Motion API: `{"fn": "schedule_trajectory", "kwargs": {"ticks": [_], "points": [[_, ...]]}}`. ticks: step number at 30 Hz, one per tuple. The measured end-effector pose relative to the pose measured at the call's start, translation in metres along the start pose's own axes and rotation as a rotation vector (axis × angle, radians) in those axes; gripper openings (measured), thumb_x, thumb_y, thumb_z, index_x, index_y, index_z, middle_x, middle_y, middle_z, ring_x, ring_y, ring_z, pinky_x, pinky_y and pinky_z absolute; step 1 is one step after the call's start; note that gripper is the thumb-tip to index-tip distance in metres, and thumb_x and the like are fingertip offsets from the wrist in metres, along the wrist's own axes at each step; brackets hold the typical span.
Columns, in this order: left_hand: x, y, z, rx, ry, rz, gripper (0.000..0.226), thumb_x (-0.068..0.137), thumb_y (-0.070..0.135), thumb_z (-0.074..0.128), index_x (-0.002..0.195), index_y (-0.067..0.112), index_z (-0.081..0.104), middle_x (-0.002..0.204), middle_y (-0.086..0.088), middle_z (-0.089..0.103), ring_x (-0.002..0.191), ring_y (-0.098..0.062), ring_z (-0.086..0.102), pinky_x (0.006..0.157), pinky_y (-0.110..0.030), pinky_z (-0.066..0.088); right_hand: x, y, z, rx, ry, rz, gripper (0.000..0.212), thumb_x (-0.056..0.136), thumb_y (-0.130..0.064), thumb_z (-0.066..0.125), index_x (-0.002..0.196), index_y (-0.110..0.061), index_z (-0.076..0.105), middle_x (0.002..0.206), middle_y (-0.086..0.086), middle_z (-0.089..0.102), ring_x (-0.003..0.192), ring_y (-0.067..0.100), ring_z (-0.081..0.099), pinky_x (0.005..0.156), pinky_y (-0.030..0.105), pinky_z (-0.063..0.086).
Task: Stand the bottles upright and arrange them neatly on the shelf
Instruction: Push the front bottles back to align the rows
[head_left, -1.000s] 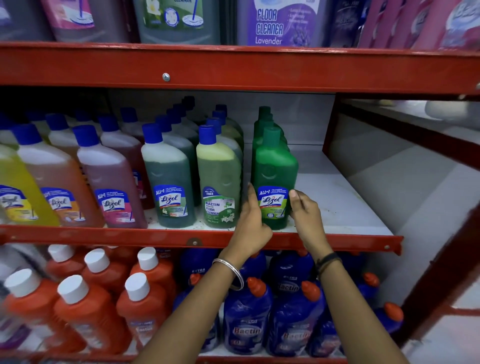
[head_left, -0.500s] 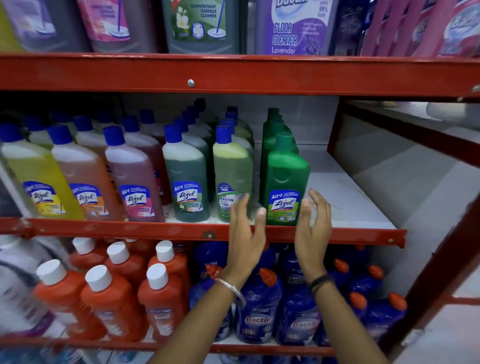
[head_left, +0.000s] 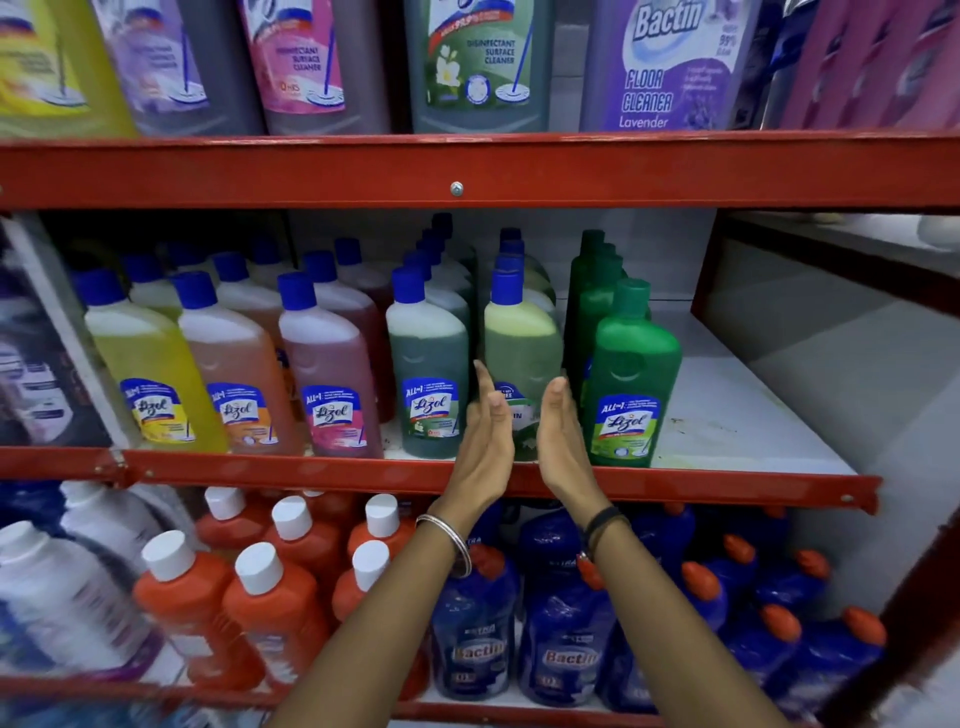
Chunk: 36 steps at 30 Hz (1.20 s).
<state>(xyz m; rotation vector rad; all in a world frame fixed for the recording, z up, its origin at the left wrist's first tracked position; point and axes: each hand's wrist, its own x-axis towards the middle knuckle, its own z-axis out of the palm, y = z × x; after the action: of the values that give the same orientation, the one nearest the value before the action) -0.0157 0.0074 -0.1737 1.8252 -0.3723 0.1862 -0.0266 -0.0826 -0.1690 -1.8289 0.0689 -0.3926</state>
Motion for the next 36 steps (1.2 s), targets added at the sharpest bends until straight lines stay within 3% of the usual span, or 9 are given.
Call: {"fn": "schedule_trajectory", "kwargs": {"ticks": [5,10,14,16,19,22,26,30,36], "points": [[-0.015,-0.001,-0.007,0.061,-0.052,0.012,0.092,0.059,0.086,-0.004,0.140,0.043,-0.019,0.154,-0.007,0.021,0.125,-0.003,0.024,0.103,-0.026,0.019,-0.015,0.002,-0.006,0.017,-0.016,-0.004,0.114,0.053,-0.092,0.001,0.148,-0.029,0.010,0.160,-0.003,0.010,0.147,0.014,0.006,0.121,0.044,0.005],[-0.024,0.001,-0.014,0.102,-0.099,0.009,0.085,0.065,0.080,-0.003,0.140,0.044,-0.018,0.159,-0.004,0.010,0.144,-0.016,0.016,0.108,-0.029,0.015,-0.023,0.003,-0.005,0.057,-0.021,0.013,0.110,0.056,-0.091,0.002,0.147,-0.031,0.010,0.160,-0.004,0.010,0.147,0.014,0.007,0.121,0.044,0.008],[-0.034,-0.007,-0.031,0.080,0.181,0.144,0.082,0.073,0.081,0.005,0.144,0.041,0.010,0.155,0.001,0.015,0.142,-0.016,0.018,0.115,-0.037,0.019,-0.049,0.006,0.011,0.079,0.266,-0.316,0.089,0.077,-0.078,0.011,0.141,-0.020,0.034,0.145,0.002,0.033,0.135,0.008,0.032,0.109,0.017,0.025],[-0.031,-0.014,-0.043,0.060,0.316,0.198,0.087,0.075,0.081,0.008,0.146,0.031,0.011,0.149,-0.002,0.015,0.135,-0.016,0.026,0.111,-0.031,0.025,-0.061,0.008,0.023,0.088,0.168,-0.422,0.083,0.082,-0.073,0.012,0.138,-0.018,0.040,0.143,-0.002,0.038,0.134,0.005,0.034,0.111,0.016,0.025],[-0.020,-0.020,-0.054,0.036,0.272,0.085,0.106,0.062,0.089,0.003,0.147,0.025,-0.003,0.155,-0.005,0.000,0.141,-0.012,0.008,0.114,-0.029,0.011,-0.055,0.000,0.044,0.062,-0.132,-0.242,0.103,0.066,-0.087,0.007,0.146,-0.024,0.024,0.155,-0.010,0.020,0.144,0.003,0.013,0.118,0.024,0.010],[-0.011,-0.025,-0.058,0.070,0.216,-0.014,0.109,0.058,0.091,-0.001,0.145,0.026,-0.013,0.159,-0.005,-0.007,0.142,-0.012,-0.006,0.108,-0.025,-0.003,-0.039,-0.015,0.068,0.055,-0.176,-0.050,0.113,0.058,-0.089,0.003,0.149,-0.022,0.007,0.158,-0.009,0.006,0.145,0.005,0.003,0.118,0.029,0.002],[-0.005,-0.034,-0.071,0.119,0.146,-0.043,0.093,0.069,0.082,0.001,0.144,0.029,-0.016,0.159,-0.008,0.001,0.146,-0.022,0.001,0.113,-0.029,0.002,-0.022,-0.026,0.088,0.113,-0.120,0.064,0.120,0.055,-0.092,0.006,0.149,-0.018,0.009,0.160,0.002,0.008,0.146,0.012,0.008,0.121,0.041,0.008],[-0.013,-0.029,-0.080,0.082,0.089,-0.080,0.096,0.062,0.083,0.004,0.142,0.034,-0.018,0.153,-0.013,0.013,0.142,-0.026,0.017,0.111,-0.032,0.012,-0.027,-0.033,0.086,0.125,-0.156,0.102,0.109,0.060,-0.089,0.004,0.148,-0.026,0.004,0.158,-0.008,0.001,0.145,0.009,0.000,0.121,0.045,0.002],[-0.030,-0.028,-0.092,0.056,-0.035,-0.058,0.105,0.053,0.093,0.005,0.139,0.039,-0.023,0.157,-0.004,-0.001,0.141,-0.015,0.009,0.111,-0.031,0.010,-0.036,-0.029,0.080,0.192,-0.246,0.111,0.111,0.053,-0.092,0.005,0.146,-0.033,-0.003,0.159,-0.007,-0.007,0.145,0.008,-0.002,0.121,0.045,0.002]]}}
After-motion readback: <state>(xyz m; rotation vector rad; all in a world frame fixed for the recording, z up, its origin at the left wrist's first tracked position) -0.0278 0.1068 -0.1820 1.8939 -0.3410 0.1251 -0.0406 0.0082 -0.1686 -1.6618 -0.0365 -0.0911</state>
